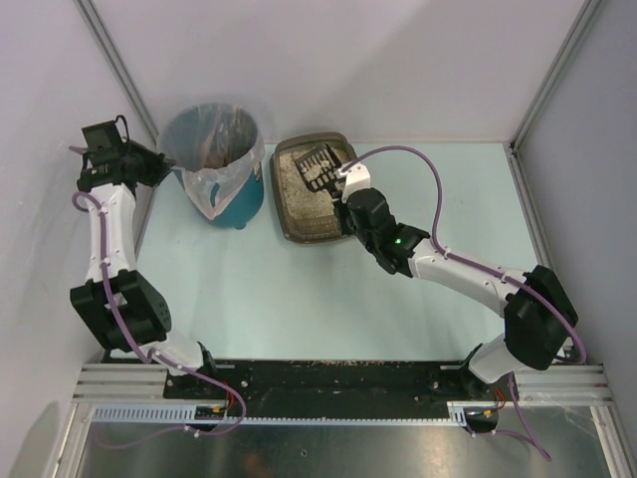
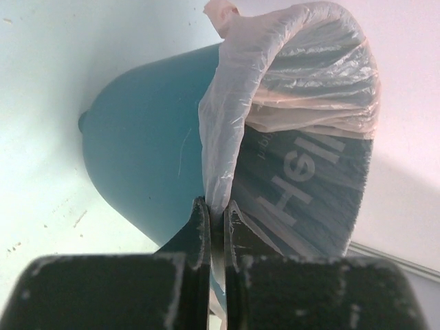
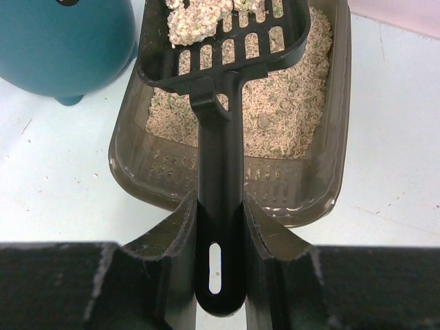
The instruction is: Clean the litter box
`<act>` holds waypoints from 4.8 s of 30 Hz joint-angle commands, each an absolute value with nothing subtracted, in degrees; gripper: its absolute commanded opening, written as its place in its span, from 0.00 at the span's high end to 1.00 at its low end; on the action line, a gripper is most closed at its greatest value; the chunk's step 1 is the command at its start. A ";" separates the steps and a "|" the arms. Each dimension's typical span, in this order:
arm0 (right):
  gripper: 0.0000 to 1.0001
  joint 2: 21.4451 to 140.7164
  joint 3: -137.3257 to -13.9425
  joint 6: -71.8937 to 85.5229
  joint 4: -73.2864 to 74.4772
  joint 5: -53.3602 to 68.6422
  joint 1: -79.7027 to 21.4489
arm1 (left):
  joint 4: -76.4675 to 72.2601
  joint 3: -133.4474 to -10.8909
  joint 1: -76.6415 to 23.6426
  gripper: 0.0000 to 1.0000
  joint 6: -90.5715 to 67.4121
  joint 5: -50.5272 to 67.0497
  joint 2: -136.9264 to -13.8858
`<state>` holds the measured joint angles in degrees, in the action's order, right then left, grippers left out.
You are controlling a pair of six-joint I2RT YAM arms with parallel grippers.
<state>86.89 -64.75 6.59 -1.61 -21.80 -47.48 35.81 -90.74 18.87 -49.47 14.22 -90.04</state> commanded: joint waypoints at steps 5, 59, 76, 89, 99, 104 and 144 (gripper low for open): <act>1.00 85.35 -67.50 4.48 -7.29 -23.90 -47.46 | 28.65 -90.71 16.00 1.00 -58.44 23.90 -82.62; 1.00 105.91 -91.50 -62.92 -25.80 -30.76 -59.41 | 27.95 -76.99 9.58 1.00 -46.32 22.15 -75.94; 1.00 105.74 -83.59 -85.43 -39.82 -26.72 -59.94 | 27.86 -73.92 9.58 1.00 -45.26 21.09 -74.09; 1.00 104.24 -80.42 -84.47 -39.63 -29.09 -60.73 | 27.95 -74.45 9.49 1.00 -44.38 21.10 -74.97; 1.00 102.75 -80.16 -74.01 -38.83 -36.20 -62.49 | 27.95 -73.65 9.49 1.00 -43.51 20.83 -73.83; 1.00 102.22 -80.16 -68.92 -41.75 -39.55 -63.81 | 27.95 -73.04 9.58 1.00 -43.59 21.18 -74.18; 1.00 94.12 -89.72 28.21 41.46 -3.17 -36.91 | 27.95 -73.13 9.58 1.00 -40.69 21.01 -74.97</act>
